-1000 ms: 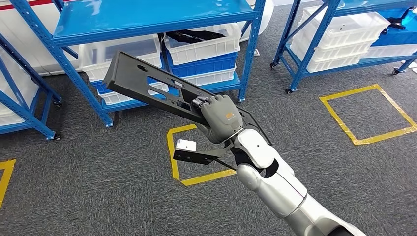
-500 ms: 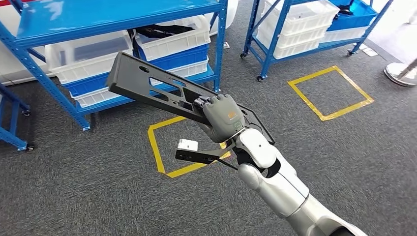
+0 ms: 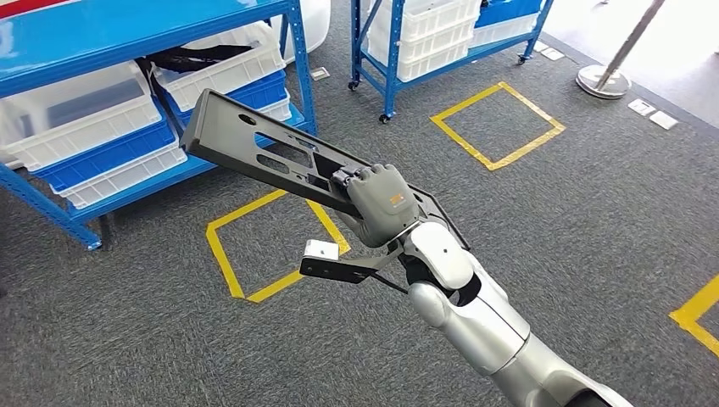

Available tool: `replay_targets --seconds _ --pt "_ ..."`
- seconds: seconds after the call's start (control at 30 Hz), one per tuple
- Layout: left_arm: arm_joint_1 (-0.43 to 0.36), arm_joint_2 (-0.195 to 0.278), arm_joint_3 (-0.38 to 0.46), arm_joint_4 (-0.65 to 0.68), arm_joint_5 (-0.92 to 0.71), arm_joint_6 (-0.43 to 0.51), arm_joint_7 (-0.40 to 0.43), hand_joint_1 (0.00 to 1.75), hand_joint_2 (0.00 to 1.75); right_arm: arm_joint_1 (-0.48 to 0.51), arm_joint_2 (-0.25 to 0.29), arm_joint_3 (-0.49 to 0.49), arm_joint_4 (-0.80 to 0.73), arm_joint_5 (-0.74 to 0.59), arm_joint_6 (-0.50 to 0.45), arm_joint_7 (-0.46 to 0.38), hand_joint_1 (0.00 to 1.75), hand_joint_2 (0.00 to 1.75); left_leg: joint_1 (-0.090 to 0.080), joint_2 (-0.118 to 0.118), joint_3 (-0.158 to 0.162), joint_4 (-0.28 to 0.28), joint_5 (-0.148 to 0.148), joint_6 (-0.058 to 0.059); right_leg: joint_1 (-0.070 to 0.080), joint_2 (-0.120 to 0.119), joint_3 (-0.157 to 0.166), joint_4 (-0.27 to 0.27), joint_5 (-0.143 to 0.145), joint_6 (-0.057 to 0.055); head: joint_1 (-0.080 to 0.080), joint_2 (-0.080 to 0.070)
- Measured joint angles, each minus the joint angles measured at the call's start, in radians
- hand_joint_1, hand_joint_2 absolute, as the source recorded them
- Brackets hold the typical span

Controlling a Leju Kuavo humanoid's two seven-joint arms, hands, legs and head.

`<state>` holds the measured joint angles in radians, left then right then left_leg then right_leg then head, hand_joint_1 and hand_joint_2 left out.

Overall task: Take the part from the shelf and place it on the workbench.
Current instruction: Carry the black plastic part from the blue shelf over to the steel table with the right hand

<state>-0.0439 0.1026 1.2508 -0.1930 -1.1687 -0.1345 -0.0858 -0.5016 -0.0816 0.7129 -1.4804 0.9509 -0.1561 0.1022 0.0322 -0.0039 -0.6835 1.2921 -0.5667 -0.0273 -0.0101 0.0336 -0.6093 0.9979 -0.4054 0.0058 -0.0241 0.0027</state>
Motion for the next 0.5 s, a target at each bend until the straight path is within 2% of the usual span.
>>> replay_targets --seconds 0.03,0.07,0.13,0.17,0.2,0.23,0.27,0.3,0.33,0.37,0.4,0.43,0.47,0.5 --pt "0.000 0.000 0.000 0.000 0.000 0.001 0.000 0.00 0.00 0.000 0.000 0.000 0.001 0.000 0.000 0.000 1.75 1.75 -0.002 -0.007 0.039 -0.038 0.023 0.006 0.002 0.014 -0.014 0.004 0.009 0.002 0.000 0.000" --pt "-0.001 0.000 0.000 0.000 0.001 0.001 0.000 0.00 0.00 -0.001 0.000 0.000 0.001 -0.001 0.000 0.000 1.75 1.75 -0.002 -0.027 0.085 -0.099 0.035 0.012 0.002 0.027 -0.028 0.010 0.017 0.005 0.000 0.000" --pt "-0.003 0.000 0.002 0.000 0.002 0.002 0.001 0.00 0.00 -0.003 0.000 0.000 0.001 -0.002 0.000 0.000 1.75 1.75 -0.003 -0.073 0.161 -0.214 0.033 0.018 0.003 0.048 -0.051 0.021 0.032 0.017 0.000 0.000" --pt "-0.004 0.000 0.004 0.000 0.003 0.002 0.001 0.00 0.00 -0.004 0.000 0.000 0.001 -0.003 0.000 0.000 1.75 1.75 -0.006 -0.087 0.176 -0.243 0.024 0.019 0.001 0.058 -0.059 0.023 0.041 0.024 0.000 0.000" --pt "-0.004 0.000 0.006 0.000 0.003 0.002 0.002 0.00 0.00 -0.005 0.000 -0.001 0.001 -0.003 0.000 0.000 1.75 1.75 -0.010 -0.084 0.180 -0.253 0.025 0.020 -0.001 0.068 -0.065 0.021 0.051 0.032 0.000 0.000" --pt "-0.005 -0.001 0.008 0.000 0.003 0.002 0.002 0.00 0.00 -0.005 -0.001 -0.001 0.001 -0.003 0.000 0.000 1.75 1.75 -0.011 -0.071 0.172 -0.255 0.033 0.025 -0.001 0.077 -0.069 0.017 0.061 0.041 0.000 0.000" --pt "-0.006 -0.002 0.010 0.000 0.004 0.003 0.003 0.00 0.00 -0.006 -0.003 -0.001 0.001 -0.004 0.001 0.000 1.75 1.75 -0.012 -0.056 0.165 -0.259 0.044 0.031 -0.001 0.071 -0.078 0.021 0.058 0.045 0.000 0.000" --pt "-0.008 -0.002 0.011 0.000 0.004 0.003 0.003 0.00 0.00 -0.008 -0.004 -0.002 0.002 -0.005 0.002 0.000 1.75 1.75 -0.010 -0.040 0.155 -0.262 0.057 0.040 0.001 0.054 -0.093 0.039 0.038 0.043 0.004 0.000" --pt "-0.009 -0.002 0.012 0.000 0.005 0.004 0.003 0.00 0.00 -0.010 -0.005 -0.002 0.003 -0.007 0.004 0.001 1.75 1.75 -0.009 -0.024 0.143 -0.265 0.070 0.047 0.002 0.030 -0.109 0.072 0.004 0.039 0.009 0.000" --pt "-0.010 -0.002 0.013 -0.001 0.005 0.004 0.004 0.00 0.00 -0.013 -0.005 -0.003 0.003 -0.009 0.006 0.001 1.75 1.75 -0.010 -0.009 0.131 -0.265 0.083 0.052 0.000 0.003 -0.129 0.127 -0.043 0.032 0.012 0.000" --pt "-0.009 -0.002 0.014 -0.001 0.006 0.004 0.004 0.00 0.00 -0.015 -0.005 -0.003 0.004 -0.011 0.008 0.001 1.75 1.75 -0.011 0.007 0.116 -0.264 0.095 0.055 -0.003 -0.012 -0.145 0.192 -0.084 0.030 0.017 0.000" --pt "-0.009 -0.002 0.015 -0.001 0.006 0.004 0.004 0.00 0.00 -0.016 -0.005 -0.004 0.005 -0.012 0.010 0.001 1.75 1.75 -0.013 0.022 0.100 -0.264 0.106 0.054 -0.006 -0.019 -0.153 0.254 -0.107 0.035 0.017 0.000" --pt "-0.009 -0.002 0.015 -0.001 0.006 0.004 0.004 0.00 0.00 -0.017 -0.005 -0.004 0.006 -0.013 0.012 0.002 1.75 1.75 -0.013 0.039 0.083 -0.264 0.118 0.053 -0.010 -0.022 -0.154 0.302 -0.110 0.045 0.017 0.000" --pt "-0.010 -0.002 0.015 -0.001 0.006 0.004 0.005 0.00 0.00 -0.017 -0.005 -0.005 0.006 -0.013 0.013 0.003 1.75 1.75 -0.013 0.054 0.067 -0.263 0.131 0.050 -0.013 -0.025 -0.139 0.320 -0.094 0.060 0.018 0.000"
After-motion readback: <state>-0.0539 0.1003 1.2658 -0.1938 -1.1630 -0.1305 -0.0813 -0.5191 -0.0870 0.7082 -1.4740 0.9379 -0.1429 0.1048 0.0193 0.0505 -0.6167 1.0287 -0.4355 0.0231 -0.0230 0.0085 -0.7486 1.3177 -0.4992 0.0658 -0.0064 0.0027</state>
